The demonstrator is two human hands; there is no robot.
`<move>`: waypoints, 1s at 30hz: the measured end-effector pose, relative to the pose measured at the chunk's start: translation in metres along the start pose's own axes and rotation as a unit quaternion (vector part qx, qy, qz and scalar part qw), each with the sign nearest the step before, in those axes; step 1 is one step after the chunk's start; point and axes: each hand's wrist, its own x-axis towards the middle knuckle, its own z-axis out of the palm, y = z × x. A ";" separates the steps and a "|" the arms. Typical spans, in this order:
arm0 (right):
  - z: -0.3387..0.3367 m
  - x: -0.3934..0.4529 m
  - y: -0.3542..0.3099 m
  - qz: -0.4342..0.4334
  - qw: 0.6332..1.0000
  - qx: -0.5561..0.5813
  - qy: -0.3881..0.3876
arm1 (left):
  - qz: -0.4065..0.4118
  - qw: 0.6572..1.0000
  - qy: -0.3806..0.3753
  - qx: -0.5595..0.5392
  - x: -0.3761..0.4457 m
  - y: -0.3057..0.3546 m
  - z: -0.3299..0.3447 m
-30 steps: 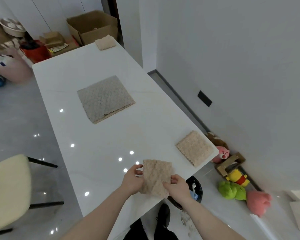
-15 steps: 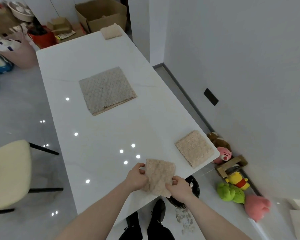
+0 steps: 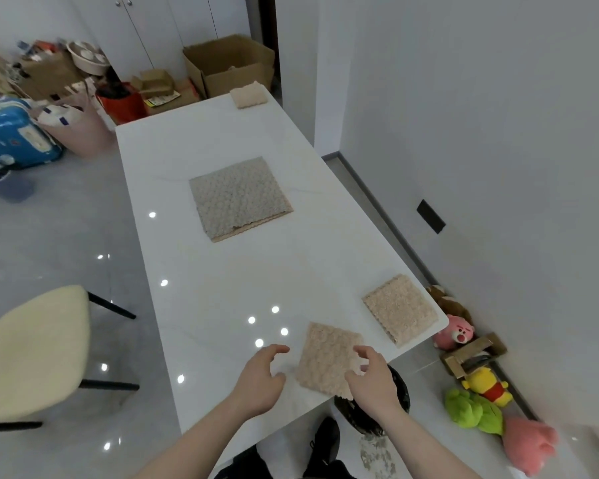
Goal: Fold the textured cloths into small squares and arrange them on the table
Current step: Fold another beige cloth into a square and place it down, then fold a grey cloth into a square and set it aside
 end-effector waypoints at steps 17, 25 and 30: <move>0.139 -0.070 -0.142 -0.050 0.995 0.073 0.038 | 0.168 0.982 -0.007 0.085 -0.016 -0.093 -0.182; 0.172 -0.086 -0.178 -0.088 0.992 0.076 0.044 | 0.157 0.987 0.032 0.020 -0.039 -0.119 -0.228; 0.198 -0.087 -0.191 -0.081 0.994 0.067 0.028 | 0.136 0.990 0.028 0.024 -0.037 -0.151 -0.259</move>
